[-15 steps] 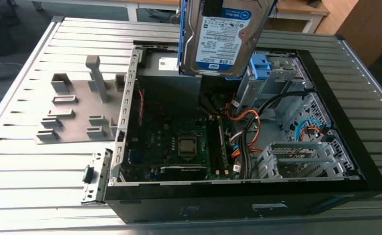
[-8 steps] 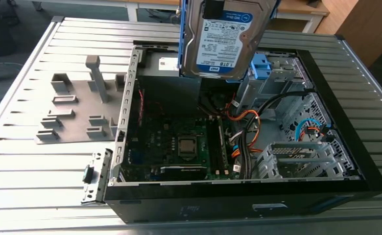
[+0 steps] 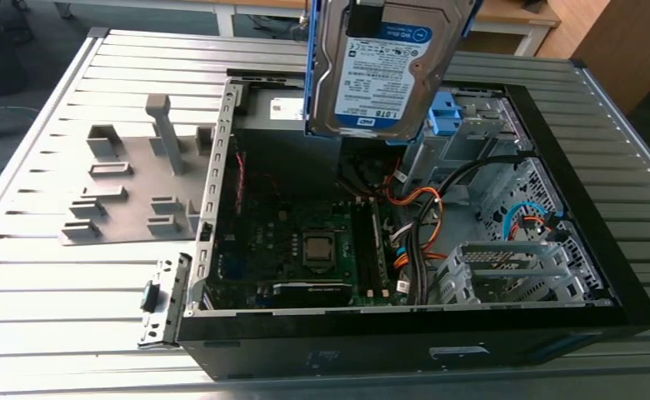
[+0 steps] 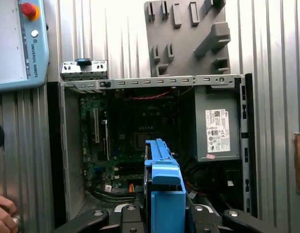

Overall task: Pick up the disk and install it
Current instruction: 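Pick up the disk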

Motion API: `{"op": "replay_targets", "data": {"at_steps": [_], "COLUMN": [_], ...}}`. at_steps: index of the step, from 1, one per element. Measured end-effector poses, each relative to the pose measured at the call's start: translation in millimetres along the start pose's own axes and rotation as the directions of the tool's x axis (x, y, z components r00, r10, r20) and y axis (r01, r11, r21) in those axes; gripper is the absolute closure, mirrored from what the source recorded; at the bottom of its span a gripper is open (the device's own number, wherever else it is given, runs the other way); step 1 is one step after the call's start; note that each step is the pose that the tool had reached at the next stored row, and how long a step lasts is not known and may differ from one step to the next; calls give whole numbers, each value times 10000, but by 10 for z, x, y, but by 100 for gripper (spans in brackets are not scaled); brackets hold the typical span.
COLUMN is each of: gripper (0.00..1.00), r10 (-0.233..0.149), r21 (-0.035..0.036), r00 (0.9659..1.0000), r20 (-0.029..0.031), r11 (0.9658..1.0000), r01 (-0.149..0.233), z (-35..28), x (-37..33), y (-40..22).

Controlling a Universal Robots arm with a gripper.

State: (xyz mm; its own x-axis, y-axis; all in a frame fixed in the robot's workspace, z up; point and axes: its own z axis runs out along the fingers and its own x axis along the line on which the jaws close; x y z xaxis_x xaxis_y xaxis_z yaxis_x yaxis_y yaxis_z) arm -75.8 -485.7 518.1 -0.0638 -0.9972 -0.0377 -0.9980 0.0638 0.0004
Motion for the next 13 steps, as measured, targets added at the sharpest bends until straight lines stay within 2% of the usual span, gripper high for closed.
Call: {"op": "replay_targets", "data": {"at_steps": [13], "gripper": [64], "r10": [0], "r21": [0], "r00": [10000], "r20": [0], "r11": [10000], "r01": [0], "z": [1], "x": [87], "y": [-11]}}
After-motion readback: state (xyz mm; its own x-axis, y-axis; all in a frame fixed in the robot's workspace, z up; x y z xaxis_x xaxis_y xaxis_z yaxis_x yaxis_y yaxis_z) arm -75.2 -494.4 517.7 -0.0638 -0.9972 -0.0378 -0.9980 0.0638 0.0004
